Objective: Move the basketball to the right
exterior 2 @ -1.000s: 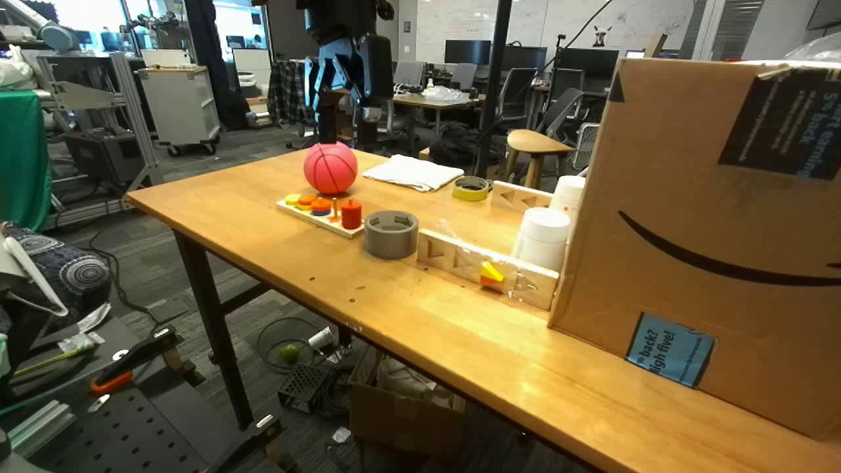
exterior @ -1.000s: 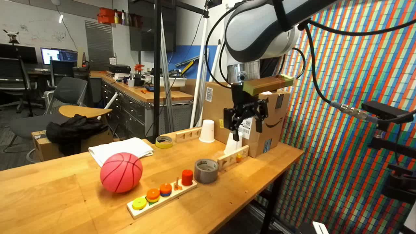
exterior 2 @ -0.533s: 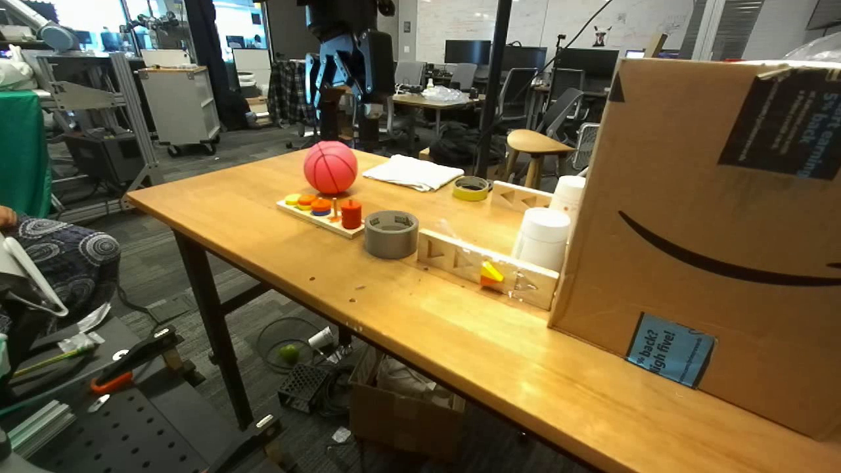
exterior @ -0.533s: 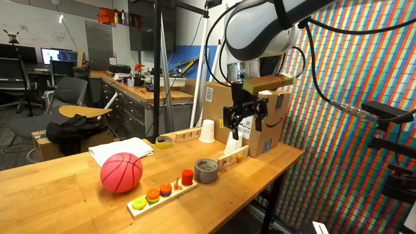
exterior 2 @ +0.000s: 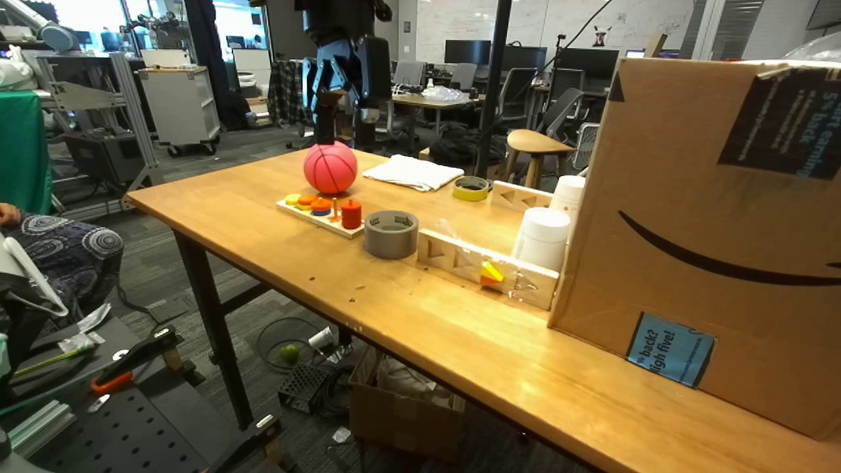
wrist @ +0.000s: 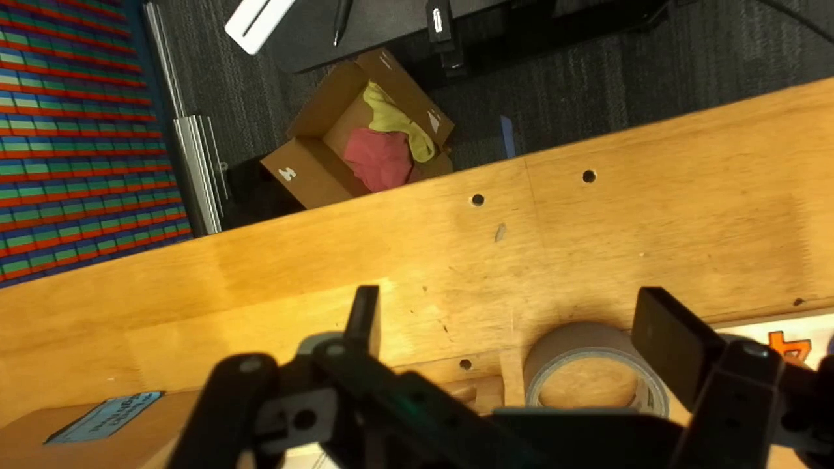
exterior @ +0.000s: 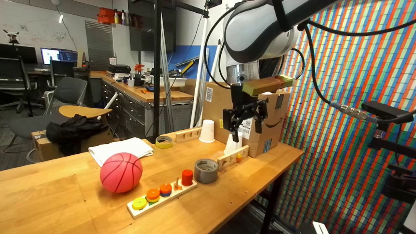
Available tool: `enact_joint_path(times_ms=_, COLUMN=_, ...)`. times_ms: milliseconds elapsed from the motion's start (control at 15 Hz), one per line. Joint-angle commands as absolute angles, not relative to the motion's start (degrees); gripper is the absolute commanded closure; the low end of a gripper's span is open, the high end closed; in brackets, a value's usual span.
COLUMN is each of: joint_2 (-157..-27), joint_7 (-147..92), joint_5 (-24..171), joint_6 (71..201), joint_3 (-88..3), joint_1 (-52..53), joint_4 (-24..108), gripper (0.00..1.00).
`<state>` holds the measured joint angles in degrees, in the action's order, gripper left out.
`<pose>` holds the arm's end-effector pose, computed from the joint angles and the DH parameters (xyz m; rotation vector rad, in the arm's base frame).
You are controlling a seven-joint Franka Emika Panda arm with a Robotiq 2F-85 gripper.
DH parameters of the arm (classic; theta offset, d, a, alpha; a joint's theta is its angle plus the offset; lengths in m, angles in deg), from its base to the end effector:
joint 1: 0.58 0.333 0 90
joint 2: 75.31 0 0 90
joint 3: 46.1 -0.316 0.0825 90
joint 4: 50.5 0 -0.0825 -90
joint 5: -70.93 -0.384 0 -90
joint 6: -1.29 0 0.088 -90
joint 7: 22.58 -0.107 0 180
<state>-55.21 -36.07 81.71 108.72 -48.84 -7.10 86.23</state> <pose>0.4177 -0.0412 0.4413 2.9102 -0.3429 -0.2130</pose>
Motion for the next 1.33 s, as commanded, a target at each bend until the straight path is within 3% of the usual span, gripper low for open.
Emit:
enact_joint_path(times_ms=0, joint_2=-54.3, joint_7=-35.3, joint_5=81.2, joint_6=109.4, joint_3=-49.0, joint_1=-4.4, joint_4=87.7, gripper=0.0)
enact_joint_path(times_ms=800, joint_2=-55.3, joint_7=-32.7, joint_5=70.4, joint_6=119.2, joint_3=-56.0, joint_1=8.0, joint_4=87.2, gripper=0.0)
enact_joint_path(times_ms=1267, joint_2=-63.9, joint_7=-30.9, joint_5=69.5, joint_6=131.4, joint_3=-60.8, joint_1=13.2, joint_4=83.2, gripper=0.0)
